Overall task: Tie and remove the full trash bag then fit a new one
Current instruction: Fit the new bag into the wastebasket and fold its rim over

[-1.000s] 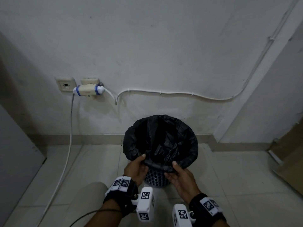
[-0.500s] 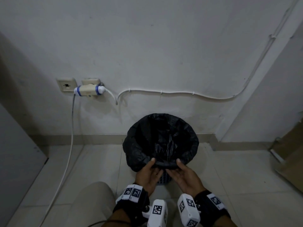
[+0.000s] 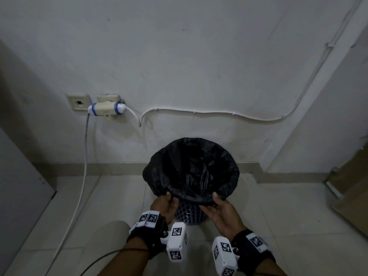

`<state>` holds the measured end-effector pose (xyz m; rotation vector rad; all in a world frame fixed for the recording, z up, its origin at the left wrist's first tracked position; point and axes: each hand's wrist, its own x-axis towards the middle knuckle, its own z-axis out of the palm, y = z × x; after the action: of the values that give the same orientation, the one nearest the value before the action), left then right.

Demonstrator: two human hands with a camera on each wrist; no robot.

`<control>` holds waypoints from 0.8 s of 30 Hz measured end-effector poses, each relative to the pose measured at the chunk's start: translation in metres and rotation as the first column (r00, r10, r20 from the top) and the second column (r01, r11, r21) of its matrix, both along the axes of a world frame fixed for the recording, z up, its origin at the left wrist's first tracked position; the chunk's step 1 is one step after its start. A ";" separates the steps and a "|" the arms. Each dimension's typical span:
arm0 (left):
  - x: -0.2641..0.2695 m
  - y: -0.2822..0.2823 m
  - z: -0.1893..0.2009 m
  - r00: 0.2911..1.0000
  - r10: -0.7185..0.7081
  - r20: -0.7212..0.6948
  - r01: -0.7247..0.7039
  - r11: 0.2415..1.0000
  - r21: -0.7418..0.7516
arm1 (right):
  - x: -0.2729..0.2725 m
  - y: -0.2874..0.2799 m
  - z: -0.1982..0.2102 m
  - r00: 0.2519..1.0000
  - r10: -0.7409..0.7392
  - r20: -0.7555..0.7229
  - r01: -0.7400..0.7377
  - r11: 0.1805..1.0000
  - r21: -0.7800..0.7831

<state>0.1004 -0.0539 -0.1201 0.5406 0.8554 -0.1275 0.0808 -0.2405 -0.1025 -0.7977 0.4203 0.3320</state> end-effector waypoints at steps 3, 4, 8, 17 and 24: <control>0.000 0.005 0.003 1.000 -0.007 -0.020 0.007 1.000 0.030 | 0.002 0.002 -0.001 1.000 -0.001 -0.001 0.001 1.000 -0.011; -0.001 0.005 0.004 1.000 -0.009 -0.011 0.009 0.999 0.040 | 0.003 0.003 -0.002 1.000 -0.007 -0.003 0.007 1.000 -0.015; 0.000 0.006 0.009 0.996 -0.028 0.089 0.024 0.998 0.050 | 0.004 0.003 -0.004 1.000 -0.018 0.004 0.018 1.000 -0.026; -0.004 0.002 0.007 0.977 -0.159 0.141 0.139 0.980 0.141 | 0.003 -0.002 -0.003 1.000 -0.007 0.010 0.007 0.999 -0.044; -0.013 -0.017 0.002 0.959 -0.168 0.228 0.138 0.980 0.143 | 0.003 -0.010 0.002 0.997 -0.069 -0.024 0.070 0.997 0.023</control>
<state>0.0877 -0.0705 -0.1182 0.7259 0.5882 -0.1471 0.0835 -0.2503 -0.1002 -0.7547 0.4639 0.2813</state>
